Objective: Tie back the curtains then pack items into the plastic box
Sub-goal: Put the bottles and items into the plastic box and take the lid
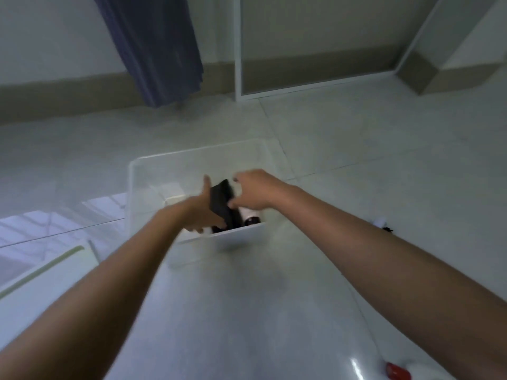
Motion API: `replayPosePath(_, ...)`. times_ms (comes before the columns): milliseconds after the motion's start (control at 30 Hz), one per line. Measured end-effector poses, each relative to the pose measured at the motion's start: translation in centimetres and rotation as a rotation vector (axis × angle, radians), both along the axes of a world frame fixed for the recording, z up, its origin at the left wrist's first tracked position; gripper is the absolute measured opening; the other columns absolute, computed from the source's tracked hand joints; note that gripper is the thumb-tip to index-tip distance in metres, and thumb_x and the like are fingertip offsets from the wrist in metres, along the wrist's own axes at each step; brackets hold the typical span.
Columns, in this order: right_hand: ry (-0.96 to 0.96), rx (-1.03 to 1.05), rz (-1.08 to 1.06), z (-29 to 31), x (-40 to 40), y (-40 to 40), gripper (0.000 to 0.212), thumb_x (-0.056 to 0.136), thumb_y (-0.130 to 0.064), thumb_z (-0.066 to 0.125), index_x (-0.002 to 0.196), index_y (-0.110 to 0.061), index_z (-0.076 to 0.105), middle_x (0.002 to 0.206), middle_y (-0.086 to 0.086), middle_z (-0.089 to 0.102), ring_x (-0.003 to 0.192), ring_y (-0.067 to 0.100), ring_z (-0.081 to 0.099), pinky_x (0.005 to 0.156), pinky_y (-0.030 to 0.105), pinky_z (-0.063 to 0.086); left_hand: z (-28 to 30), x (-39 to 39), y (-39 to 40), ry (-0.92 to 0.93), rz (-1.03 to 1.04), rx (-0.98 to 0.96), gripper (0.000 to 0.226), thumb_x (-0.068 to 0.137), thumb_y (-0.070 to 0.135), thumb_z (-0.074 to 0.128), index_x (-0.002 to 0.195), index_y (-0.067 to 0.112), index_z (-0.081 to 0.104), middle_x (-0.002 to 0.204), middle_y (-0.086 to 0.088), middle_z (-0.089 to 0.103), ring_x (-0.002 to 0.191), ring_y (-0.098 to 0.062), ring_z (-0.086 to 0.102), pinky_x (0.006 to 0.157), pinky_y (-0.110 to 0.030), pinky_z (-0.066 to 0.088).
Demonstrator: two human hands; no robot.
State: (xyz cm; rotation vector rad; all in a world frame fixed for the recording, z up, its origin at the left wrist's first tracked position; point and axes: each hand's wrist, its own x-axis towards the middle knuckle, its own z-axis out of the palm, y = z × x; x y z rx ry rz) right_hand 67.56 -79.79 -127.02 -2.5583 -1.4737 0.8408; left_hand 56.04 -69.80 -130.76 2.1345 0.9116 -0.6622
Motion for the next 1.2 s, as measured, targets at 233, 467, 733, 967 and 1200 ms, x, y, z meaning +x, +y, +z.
replayPosePath(233,0.117,0.684,-0.518,5.9,7.1,-9.5,0.012,0.087,-0.022,0.064,0.098,-0.018,0.070,0.088,-0.001,0.071,0.065,0.015,0.069,0.065,0.024,0.055,7.1,4.9,-3.8,-0.658,0.009,0.461,0.018,0.091,0.028,0.056,0.105,0.018,0.059,0.084,-0.008,0.068,0.077,-0.029,0.063,0.076,-0.037,0.053)
replayPosePath(467,0.093,0.436,-0.751,1.5,9.7,-23.1,0.009,0.084,-0.013,0.066,0.092,-0.018,0.069,0.079,0.000,0.069,0.072,0.019,0.070,0.068,0.026,0.053,6.0,11.2,-15.5,-0.816,-0.232,0.309,0.011,0.089,0.023,0.052,0.094,0.020,0.061,0.080,-0.006,0.067,0.076,-0.028,0.061,0.068,-0.037,0.052)
replayPosePath(733,0.186,-0.064,-0.602,-4.2,5.2,-35.0,0.044,0.073,-0.029,0.081,0.112,-0.026,0.061,0.101,-0.003,0.061,0.077,0.009,0.058,0.072,0.023,0.047,-2.3,14.2,-24.9,-0.593,-0.605,0.272,0.034,0.095,0.019,0.051,0.129,0.016,0.051,0.121,-0.011,0.049,0.112,-0.029,0.045,0.085,-0.039,0.047)
replayPosePath(967,-0.067,0.104,-0.695,-8.0,5.5,-35.3,0.053,0.084,-0.037,0.069,0.131,-0.027,0.050,0.112,0.006,0.051,0.088,0.020,0.058,0.078,0.031,0.047,-5.6,14.9,-26.9,-0.384,-0.583,0.276,0.055,0.092,0.035,0.057,0.141,0.022,0.035,0.128,-0.015,0.041,0.114,-0.034,0.044,0.088,-0.041,0.043)
replayPosePath(1200,-0.161,0.165,-0.731,-9.2,7.3,-30.9,0.055,0.080,-0.052,0.068,0.129,-0.032,0.050,0.135,0.004,0.039,0.107,0.029,0.057,0.083,0.040,0.053,-7.0,13.9,-24.9,-0.428,-0.460,0.137,0.050,0.091,0.027,0.061,0.136,0.021,0.040,0.122,-0.014,0.050,0.108,-0.032,0.048,0.087,-0.038,0.045)
